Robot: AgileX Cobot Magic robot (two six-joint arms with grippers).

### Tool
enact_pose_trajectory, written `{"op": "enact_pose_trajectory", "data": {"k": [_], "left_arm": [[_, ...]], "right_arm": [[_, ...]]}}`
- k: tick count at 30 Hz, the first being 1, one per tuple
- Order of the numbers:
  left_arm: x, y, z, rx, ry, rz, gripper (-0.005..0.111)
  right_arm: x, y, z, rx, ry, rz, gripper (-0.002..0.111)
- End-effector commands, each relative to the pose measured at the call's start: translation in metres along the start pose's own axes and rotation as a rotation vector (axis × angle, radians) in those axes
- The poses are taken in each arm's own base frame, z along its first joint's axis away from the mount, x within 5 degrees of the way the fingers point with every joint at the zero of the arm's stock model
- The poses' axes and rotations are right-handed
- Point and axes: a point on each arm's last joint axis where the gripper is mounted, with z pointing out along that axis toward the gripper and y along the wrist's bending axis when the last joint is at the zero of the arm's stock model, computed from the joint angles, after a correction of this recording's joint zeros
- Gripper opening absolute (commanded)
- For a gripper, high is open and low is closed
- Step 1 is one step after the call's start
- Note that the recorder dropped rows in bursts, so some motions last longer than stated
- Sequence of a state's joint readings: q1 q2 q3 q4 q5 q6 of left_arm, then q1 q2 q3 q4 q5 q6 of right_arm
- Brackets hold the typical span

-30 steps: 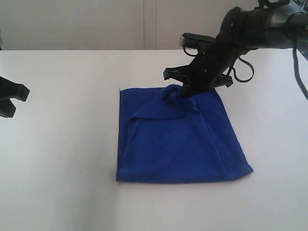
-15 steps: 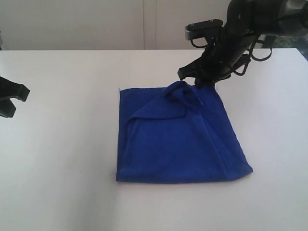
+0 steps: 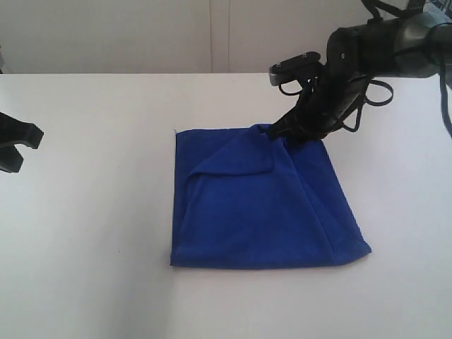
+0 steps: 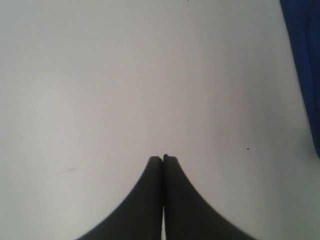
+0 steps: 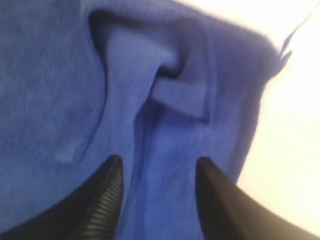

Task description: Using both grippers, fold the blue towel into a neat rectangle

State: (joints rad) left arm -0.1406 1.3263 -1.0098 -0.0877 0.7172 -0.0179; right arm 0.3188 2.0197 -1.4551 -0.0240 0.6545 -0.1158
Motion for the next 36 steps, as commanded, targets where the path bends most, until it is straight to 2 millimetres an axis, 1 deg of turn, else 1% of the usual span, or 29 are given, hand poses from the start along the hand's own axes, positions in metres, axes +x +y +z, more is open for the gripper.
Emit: {"op": "enact_pose_trajectory", "data": {"k": [1, 3, 7, 11, 18, 22, 24, 25, 29, 32, 36], "left_arm": [[0.002, -0.002, -0.002, 0.011, 0.001, -0.006, 0.0], [0.002, -0.002, -0.002, 0.011, 0.001, -0.006, 0.0], [0.002, -0.002, -0.002, 0.011, 0.001, -0.006, 0.0], [0.002, -0.002, -0.002, 0.011, 0.001, -0.006, 0.0], [0.002, -0.002, -0.002, 0.011, 0.001, -0.006, 0.0], [0.002, -0.002, -0.002, 0.011, 0.001, -0.006, 0.0], [0.002, -0.002, -0.002, 0.011, 0.001, -0.006, 0.0], [0.002, -0.002, -0.002, 0.011, 0.001, -0.006, 0.0], [0.002, -0.002, -0.002, 0.011, 0.001, -0.006, 0.0], [0.002, -0.002, -0.002, 0.011, 0.001, -0.006, 0.0], [0.002, -0.002, -0.002, 0.011, 0.001, -0.006, 0.0]], "right_arm": [[-0.004, -0.019, -0.001, 0.034, -0.075, 0.137, 0.044], [-0.002, -0.025, 0.003, 0.038, -0.071, 0.191, 0.044], [0.004, -0.036, 0.019, 0.045, -0.053, 0.23, 0.044], [0.004, -0.033, 0.032, 0.016, -0.07, 0.279, 0.044], [-0.006, -0.032, 0.033, -0.023, -0.174, 0.366, 0.044], [-0.004, -0.031, 0.043, -0.029, -0.172, 0.385, 0.043], [-0.002, -0.031, 0.048, -0.03, -0.163, 0.388, 0.037], [-0.001, -0.03, 0.05, -0.03, -0.157, 0.389, 0.031], [-0.002, -0.03, 0.049, -0.042, -0.163, 0.41, 0.001], [-0.005, -0.029, 0.038, -0.057, -0.169, 0.43, 0.0], [-0.009, -0.024, 0.013, -0.082, -0.159, 0.431, 0.0]]}}
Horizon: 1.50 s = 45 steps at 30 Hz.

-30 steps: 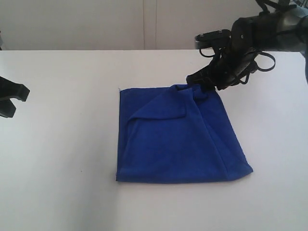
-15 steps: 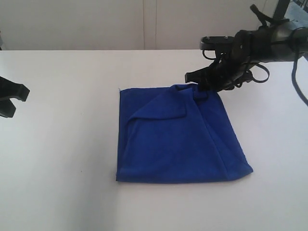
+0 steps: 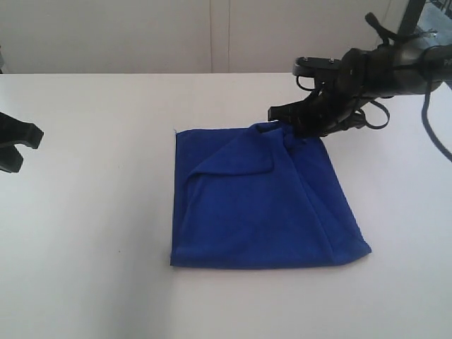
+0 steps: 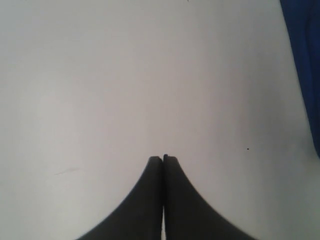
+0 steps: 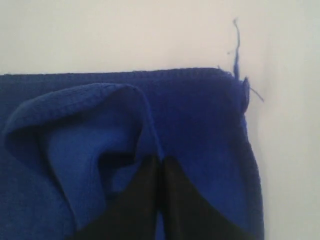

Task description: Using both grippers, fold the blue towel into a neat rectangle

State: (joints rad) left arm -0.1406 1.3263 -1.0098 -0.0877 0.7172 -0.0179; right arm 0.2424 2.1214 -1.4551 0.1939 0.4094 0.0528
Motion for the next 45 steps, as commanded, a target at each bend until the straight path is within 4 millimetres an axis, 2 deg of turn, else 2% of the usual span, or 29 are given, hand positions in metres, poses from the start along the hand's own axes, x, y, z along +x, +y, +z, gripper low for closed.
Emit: {"op": "enact_pose_trajectory", "data": {"k": [1, 6, 9, 12, 17, 20, 24, 26, 29, 32, 35, 45], "left_arm": [[0.002, -0.002, -0.002, 0.011, 0.001, -0.006, 0.0], [0.002, -0.002, -0.002, 0.011, 0.001, -0.006, 0.0], [0.002, -0.002, -0.002, 0.011, 0.001, -0.006, 0.0], [0.002, -0.002, -0.002, 0.011, 0.001, -0.006, 0.0], [0.002, -0.002, -0.002, 0.011, 0.001, -0.006, 0.0], [0.002, -0.002, -0.002, 0.011, 0.001, -0.006, 0.0], [0.002, -0.002, -0.002, 0.011, 0.001, -0.006, 0.0], [0.002, -0.002, -0.002, 0.011, 0.001, -0.006, 0.0], [0.002, -0.002, -0.002, 0.011, 0.001, -0.006, 0.0], [0.002, -0.002, -0.002, 0.011, 0.001, -0.006, 0.0], [0.002, -0.002, -0.002, 0.011, 0.001, -0.006, 0.0], [0.002, -0.002, -0.002, 0.011, 0.001, -0.006, 0.0]], "right_arm": [[-0.008, 0.01, -0.031, -0.027, 0.002, -0.003, 0.0], [-0.006, 0.037, -0.056, -0.068, 0.028, -0.074, 0.0], [0.003, 0.056, -0.054, -0.089, 0.057, -0.113, 0.0], [0.014, 0.069, -0.038, -0.099, 0.093, -0.141, 0.0], [0.023, 0.07, -0.013, -0.098, 0.089, -0.128, 0.0], [0.021, 0.071, -0.012, -0.101, 0.07, -0.125, 0.006], [0.015, 0.072, -0.022, -0.109, 0.041, -0.126, 0.023], [0.011, 0.074, -0.03, -0.114, 0.02, -0.128, 0.028], [0.005, 0.075, -0.044, -0.116, -0.015, -0.143, 0.029], [0.0, 0.073, -0.058, -0.1, -0.033, -0.181, 0.029], [-0.001, 0.065, -0.063, -0.073, -0.007, -0.2, 0.029], [-0.012, 0.013, -0.065, 0.0, 0.033, -0.133, 0.036]]}}
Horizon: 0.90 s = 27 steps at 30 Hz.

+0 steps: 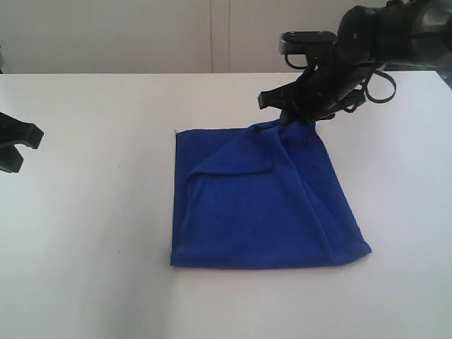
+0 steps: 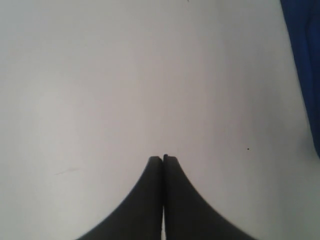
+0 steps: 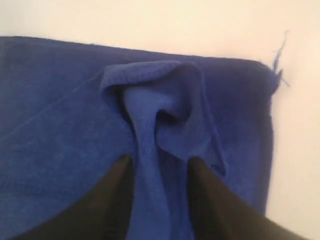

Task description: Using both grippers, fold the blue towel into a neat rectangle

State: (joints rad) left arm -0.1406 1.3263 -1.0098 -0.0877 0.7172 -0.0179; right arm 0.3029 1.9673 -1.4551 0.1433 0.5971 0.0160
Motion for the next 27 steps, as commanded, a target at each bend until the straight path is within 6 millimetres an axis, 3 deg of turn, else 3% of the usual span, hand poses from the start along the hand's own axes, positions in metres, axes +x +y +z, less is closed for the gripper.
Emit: {"op": "enact_pose_trajectory", "data": {"k": [1, 6, 10, 16, 27], "left_arm": [[0.002, -0.002, -0.002, 0.011, 0.001, -0.006, 0.0], [0.002, -0.002, -0.002, 0.011, 0.001, -0.006, 0.0], [0.002, -0.002, -0.002, 0.011, 0.001, -0.006, 0.0], [0.002, -0.002, -0.002, 0.011, 0.001, -0.006, 0.0], [0.002, -0.002, -0.002, 0.011, 0.001, -0.006, 0.0]], "right_arm": [[-0.004, -0.025, -0.006, 0.035, -0.013, 0.011, 0.036], [-0.004, -0.04, -0.005, 0.053, -0.01, 0.01, 0.036], [-0.002, -0.051, -0.001, 0.063, 0.003, 0.118, 0.036], [0.006, -0.055, 0.037, 0.02, 0.011, 0.312, 0.036], [0.009, -0.06, 0.065, 0.025, -0.053, 0.334, 0.036]]}}
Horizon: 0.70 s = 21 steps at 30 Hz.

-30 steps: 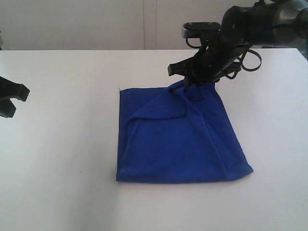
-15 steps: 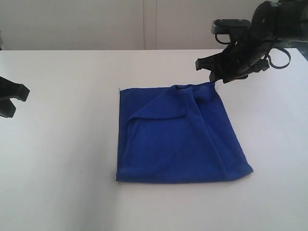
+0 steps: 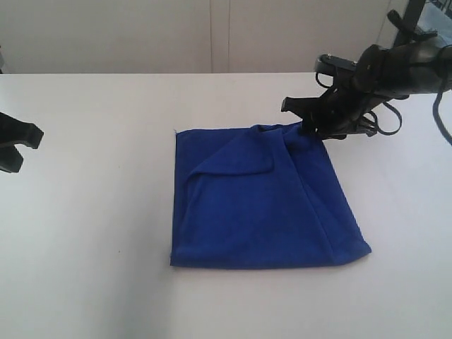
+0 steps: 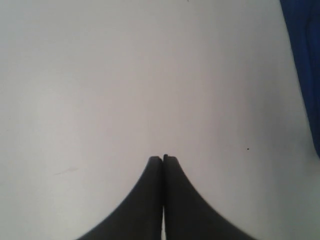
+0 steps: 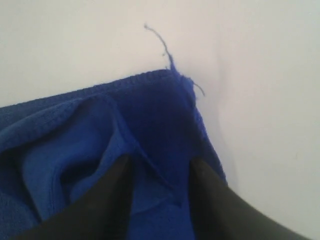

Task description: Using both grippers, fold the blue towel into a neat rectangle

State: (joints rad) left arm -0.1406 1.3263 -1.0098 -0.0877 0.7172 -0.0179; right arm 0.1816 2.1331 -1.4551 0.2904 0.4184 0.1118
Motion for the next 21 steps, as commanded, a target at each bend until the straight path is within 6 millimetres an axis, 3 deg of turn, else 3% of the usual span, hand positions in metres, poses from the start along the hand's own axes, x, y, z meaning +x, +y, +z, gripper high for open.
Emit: {"op": "enact_pose_trajectory", "data": {"k": [1, 7, 10, 15, 21], "left_arm": [[0.002, -0.002, -0.002, 0.011, 0.001, -0.006, 0.0], [0.002, -0.002, -0.002, 0.011, 0.001, -0.006, 0.0], [0.002, -0.002, -0.002, 0.011, 0.001, -0.006, 0.0], [0.002, -0.002, -0.002, 0.011, 0.001, -0.006, 0.0], [0.002, -0.002, -0.002, 0.011, 0.001, -0.006, 0.0]], "right_arm": [[0.001, -0.002, 0.004, 0.002, -0.009, -0.019, 0.035], [0.002, -0.001, 0.004, -0.007, 0.005, -0.026, 0.0], [0.001, 0.0, 0.002, -0.018, 0.01, -0.015, 0.0], [-0.006, 0.009, -0.025, -0.041, 0.001, -0.044, 0.0], [0.0, 0.043, -0.058, -0.098, 0.031, -0.158, 0.0]]}}
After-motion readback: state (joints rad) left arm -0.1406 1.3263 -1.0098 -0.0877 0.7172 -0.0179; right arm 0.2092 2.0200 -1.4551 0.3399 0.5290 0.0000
